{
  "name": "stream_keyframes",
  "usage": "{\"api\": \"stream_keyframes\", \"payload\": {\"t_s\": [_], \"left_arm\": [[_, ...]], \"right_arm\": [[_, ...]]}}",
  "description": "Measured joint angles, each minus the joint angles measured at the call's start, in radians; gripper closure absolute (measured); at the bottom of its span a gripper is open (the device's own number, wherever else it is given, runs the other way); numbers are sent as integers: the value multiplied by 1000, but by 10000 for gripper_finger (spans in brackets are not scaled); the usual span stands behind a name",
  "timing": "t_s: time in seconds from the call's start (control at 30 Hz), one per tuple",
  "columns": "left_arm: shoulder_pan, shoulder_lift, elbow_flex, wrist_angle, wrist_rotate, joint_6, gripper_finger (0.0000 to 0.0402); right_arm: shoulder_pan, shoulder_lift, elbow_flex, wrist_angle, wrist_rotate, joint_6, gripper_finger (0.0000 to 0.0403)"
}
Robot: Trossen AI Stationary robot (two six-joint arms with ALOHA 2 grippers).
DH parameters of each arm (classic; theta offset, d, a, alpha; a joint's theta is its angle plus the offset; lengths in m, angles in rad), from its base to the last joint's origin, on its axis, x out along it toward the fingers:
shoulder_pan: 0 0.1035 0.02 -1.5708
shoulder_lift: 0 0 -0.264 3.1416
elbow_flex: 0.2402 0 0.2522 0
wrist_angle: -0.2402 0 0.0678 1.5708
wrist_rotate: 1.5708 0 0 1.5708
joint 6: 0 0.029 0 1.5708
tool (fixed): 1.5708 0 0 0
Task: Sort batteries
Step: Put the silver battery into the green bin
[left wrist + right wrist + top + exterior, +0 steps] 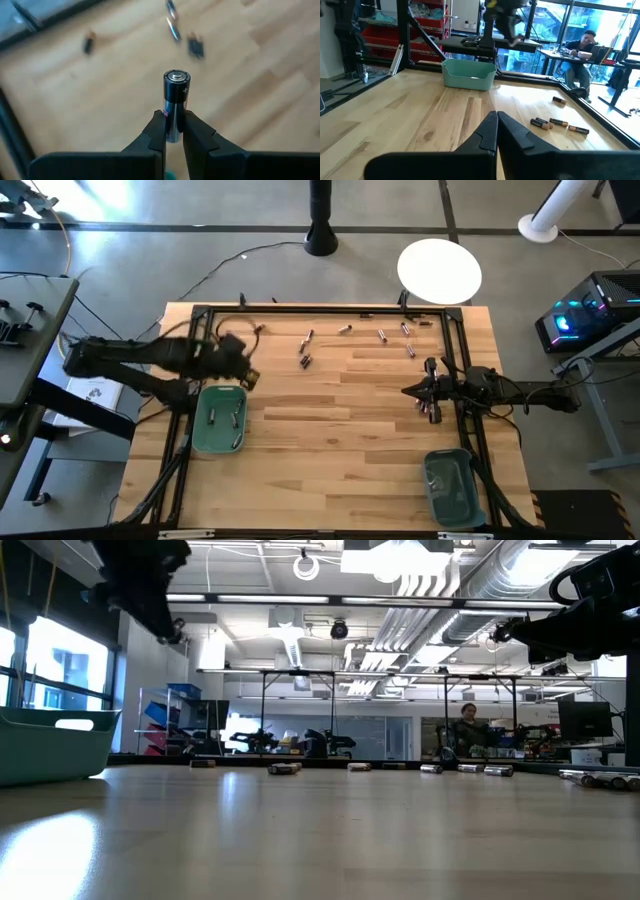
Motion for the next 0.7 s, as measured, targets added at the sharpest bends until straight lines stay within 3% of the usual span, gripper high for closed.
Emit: {"api": "stream_keyframes", "payload": {"t_s": [0.13, 0.43, 0.57, 0.7], "left_arm": [[-175, 42, -6, -106, 37, -269, 375], [-474, 138, -6, -300, 280, -797, 375], [-530, 152, -45, -334, 334, -911, 375], [-526, 127, -145, -262, 429, -931, 375]], "right_arm": [[0, 0, 0, 0, 0, 0, 402], [0, 0, 0, 0, 0, 0, 402], [0, 0, 0, 0, 0, 0, 402], [0, 0, 0, 0, 0, 0, 402]]}}
